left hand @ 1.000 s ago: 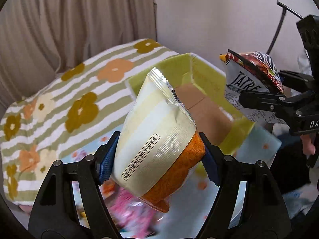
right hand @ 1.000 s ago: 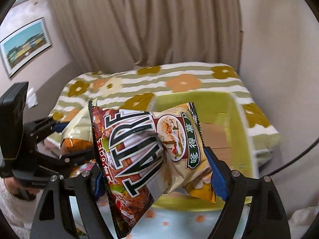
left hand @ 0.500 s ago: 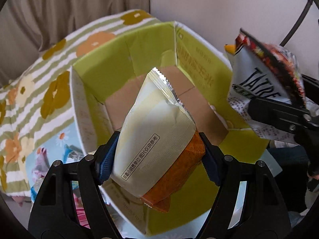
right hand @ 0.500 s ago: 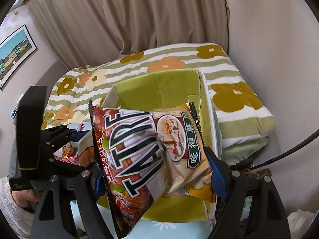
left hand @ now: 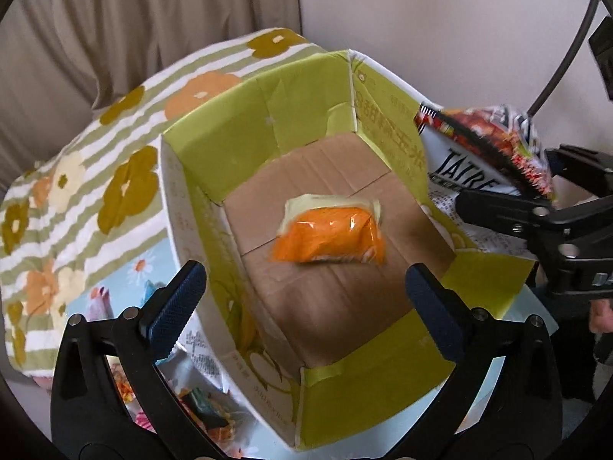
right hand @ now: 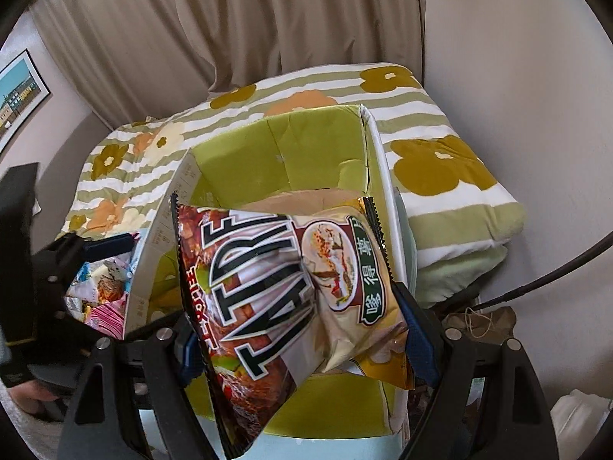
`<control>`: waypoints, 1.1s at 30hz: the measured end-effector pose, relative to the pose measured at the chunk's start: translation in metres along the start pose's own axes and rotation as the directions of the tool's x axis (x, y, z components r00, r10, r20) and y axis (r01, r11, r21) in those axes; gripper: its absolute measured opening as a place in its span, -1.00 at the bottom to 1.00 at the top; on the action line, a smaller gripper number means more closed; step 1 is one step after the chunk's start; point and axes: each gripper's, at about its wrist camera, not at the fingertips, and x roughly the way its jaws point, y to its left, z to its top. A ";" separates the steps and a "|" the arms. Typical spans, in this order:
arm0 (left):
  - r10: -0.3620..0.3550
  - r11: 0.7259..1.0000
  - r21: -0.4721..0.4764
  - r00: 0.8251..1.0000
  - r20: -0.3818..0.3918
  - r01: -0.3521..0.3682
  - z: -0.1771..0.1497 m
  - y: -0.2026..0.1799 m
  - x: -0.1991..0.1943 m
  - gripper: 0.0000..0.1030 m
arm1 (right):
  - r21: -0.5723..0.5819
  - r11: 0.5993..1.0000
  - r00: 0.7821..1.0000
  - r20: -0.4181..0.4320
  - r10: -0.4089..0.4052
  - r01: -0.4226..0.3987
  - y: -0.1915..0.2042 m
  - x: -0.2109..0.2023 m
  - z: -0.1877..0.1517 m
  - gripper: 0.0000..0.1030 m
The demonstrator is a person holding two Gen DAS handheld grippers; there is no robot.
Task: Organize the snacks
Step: 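Carry both bags over the box and open both tools to drop them in, then move both tools back over the snack pile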
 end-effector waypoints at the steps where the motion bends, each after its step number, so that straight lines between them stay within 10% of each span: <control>1: 0.002 1.000 -0.005 1.000 0.004 -0.002 -0.001 0.001 -0.003 1.00 | -0.007 1.000 1.000 -0.004 -0.006 0.006 0.001 0.001 0.000 0.56; 8: 0.023 0.999 -0.026 1.000 0.021 -0.023 -0.004 0.009 -0.016 1.00 | -0.079 0.996 0.998 -0.050 -0.044 0.040 0.012 0.016 -0.001 0.62; 12: 0.030 0.999 -0.035 0.999 0.025 -0.029 -0.006 0.011 -0.019 1.00 | -0.099 0.994 0.999 0.006 -0.046 0.046 0.014 0.016 -0.007 0.99; 33: 0.096 0.975 -0.205 0.995 0.042 -0.085 -0.042 0.027 -0.065 1.00 | -0.210 0.977 0.998 0.052 0.034 -0.023 0.032 -0.033 -0.019 1.00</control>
